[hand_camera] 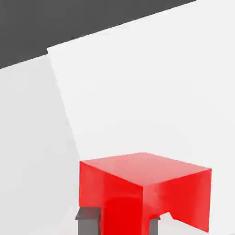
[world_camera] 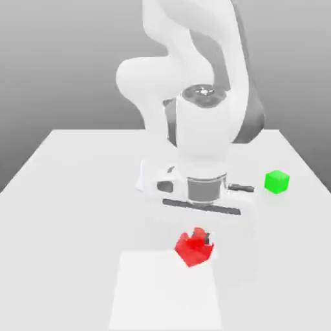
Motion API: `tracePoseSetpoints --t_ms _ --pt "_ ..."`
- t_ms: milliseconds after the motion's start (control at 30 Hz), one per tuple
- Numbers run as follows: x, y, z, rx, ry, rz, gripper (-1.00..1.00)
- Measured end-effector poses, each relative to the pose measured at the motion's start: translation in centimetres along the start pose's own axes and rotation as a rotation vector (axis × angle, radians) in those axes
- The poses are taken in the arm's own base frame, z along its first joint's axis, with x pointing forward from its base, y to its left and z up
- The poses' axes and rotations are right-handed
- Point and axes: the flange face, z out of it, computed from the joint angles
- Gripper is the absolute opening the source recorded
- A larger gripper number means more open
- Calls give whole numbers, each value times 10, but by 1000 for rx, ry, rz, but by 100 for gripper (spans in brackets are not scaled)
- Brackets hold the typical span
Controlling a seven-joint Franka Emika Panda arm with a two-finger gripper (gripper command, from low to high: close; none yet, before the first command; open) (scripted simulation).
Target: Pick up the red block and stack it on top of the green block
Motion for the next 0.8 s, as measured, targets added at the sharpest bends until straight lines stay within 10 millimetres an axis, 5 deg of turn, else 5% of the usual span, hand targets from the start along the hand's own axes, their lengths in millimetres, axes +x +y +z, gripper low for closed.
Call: tracePoseSetpoints --t_ms 400,800 --pt "-147 -24 -14 28 -52 -794 -100" --pt "-290 13 -23 27 -53 -1615 -100"
